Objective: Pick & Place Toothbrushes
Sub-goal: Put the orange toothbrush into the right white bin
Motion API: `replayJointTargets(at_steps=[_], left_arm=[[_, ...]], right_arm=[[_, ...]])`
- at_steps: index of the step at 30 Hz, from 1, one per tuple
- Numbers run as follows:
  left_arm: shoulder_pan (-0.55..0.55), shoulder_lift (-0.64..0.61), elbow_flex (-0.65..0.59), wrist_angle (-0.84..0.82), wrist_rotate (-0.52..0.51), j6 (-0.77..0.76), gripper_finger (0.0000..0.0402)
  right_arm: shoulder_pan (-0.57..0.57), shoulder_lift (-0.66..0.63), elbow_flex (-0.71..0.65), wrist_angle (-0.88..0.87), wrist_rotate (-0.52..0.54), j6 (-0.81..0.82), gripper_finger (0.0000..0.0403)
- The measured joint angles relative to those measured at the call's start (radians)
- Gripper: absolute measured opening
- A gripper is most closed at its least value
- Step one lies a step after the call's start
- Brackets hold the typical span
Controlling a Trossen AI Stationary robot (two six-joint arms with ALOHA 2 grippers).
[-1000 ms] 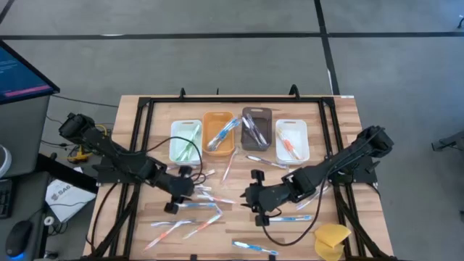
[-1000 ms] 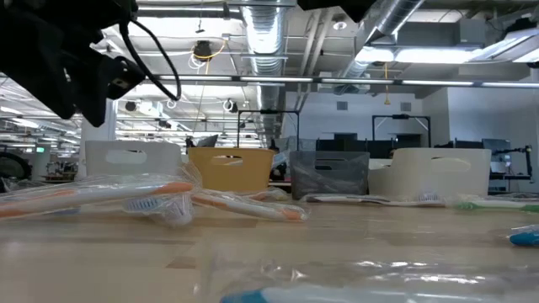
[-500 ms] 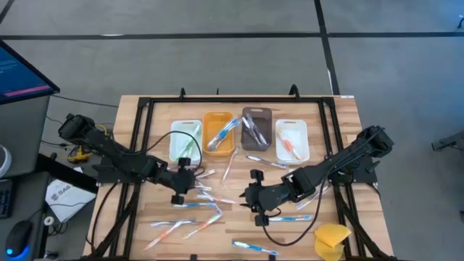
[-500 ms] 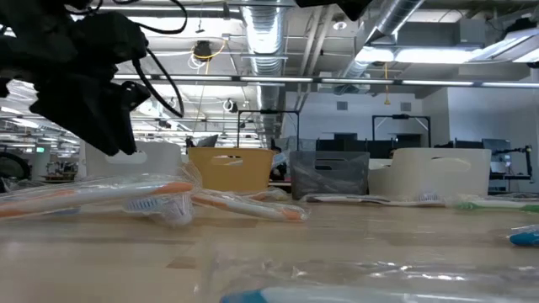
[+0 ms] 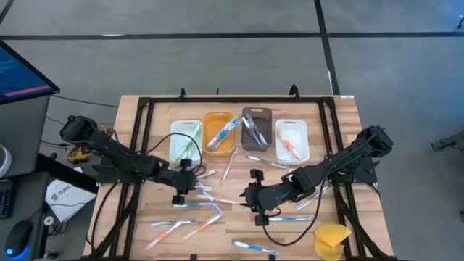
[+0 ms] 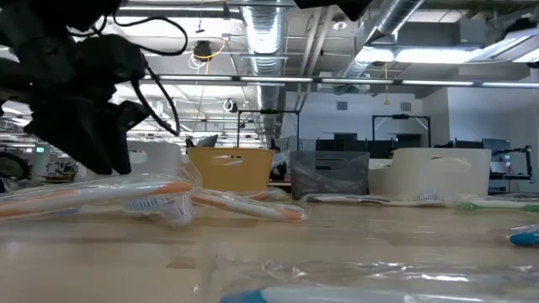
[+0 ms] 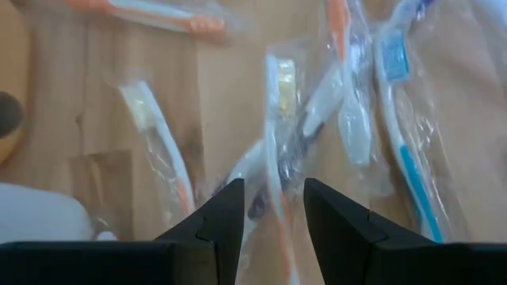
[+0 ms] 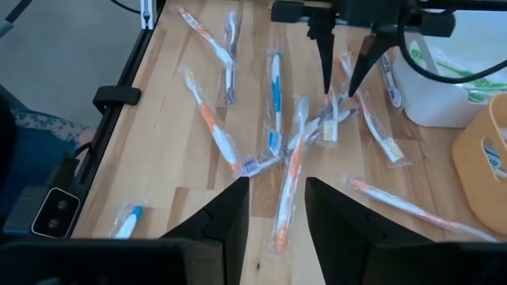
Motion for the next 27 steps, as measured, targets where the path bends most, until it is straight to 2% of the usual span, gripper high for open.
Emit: replayJointTargets(at_steps=[13,19,23,27], left_arm=[[0.0,0.121,-0.004,0.026,0.023,-0.003,0.0127],[0.0,0.114,-0.005,0.026,0.024,-0.008,0.0124],[0.0,0.085,-0.006,0.029,0.024,-0.036,0.0102],[0.0,0.066,-0.006,0.029,0.024,-0.037,0.0063]], right_arm=[[0.0,0.0,0.0,0.0,0.0,0.0,0.0118],[0.0,0.0,0.0,0.0,0.0,0.0,0.0118],[0.0,0.0,0.0,0.0,0.0,0.0,0.0118],[0.0,0.0,0.0,0.0,0.0,0.0,0.0118]])
